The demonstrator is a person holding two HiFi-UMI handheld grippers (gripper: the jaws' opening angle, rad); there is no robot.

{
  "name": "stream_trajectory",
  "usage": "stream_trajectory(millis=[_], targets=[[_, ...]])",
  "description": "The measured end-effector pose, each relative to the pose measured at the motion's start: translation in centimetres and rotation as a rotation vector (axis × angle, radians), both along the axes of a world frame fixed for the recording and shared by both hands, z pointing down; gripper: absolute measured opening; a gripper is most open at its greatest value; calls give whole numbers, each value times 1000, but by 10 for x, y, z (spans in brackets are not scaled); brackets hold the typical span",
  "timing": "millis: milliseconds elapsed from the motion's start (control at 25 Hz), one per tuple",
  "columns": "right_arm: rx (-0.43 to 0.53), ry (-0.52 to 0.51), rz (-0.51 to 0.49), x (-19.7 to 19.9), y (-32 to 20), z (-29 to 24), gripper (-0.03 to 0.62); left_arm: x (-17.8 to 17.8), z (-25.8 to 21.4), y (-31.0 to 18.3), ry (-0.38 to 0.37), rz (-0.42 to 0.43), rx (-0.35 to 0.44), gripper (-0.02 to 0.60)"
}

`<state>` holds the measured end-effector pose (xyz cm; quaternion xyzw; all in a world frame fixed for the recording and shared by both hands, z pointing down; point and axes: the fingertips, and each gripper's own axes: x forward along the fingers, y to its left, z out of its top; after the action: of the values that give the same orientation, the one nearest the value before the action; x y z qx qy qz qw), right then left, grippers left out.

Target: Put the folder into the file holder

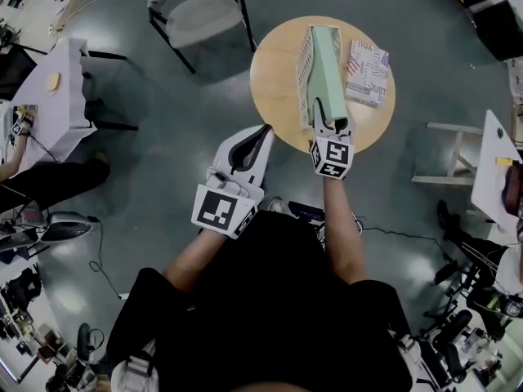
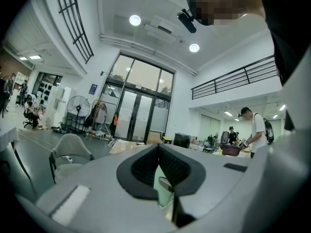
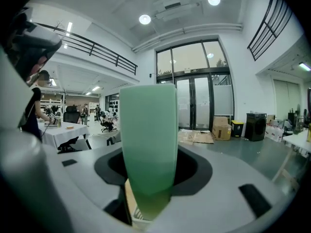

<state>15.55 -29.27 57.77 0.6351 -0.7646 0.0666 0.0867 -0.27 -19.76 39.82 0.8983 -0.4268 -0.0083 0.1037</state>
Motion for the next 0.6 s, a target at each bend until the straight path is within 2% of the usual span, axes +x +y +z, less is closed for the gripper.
stream_trajectory(millis=[240,600], targets=[[-64,-9,9,5,18,2,212,4,-9,21,10,8,19,5],[-107,-29,27,20,78,4,224,24,-23,76,16,21,60,5]])
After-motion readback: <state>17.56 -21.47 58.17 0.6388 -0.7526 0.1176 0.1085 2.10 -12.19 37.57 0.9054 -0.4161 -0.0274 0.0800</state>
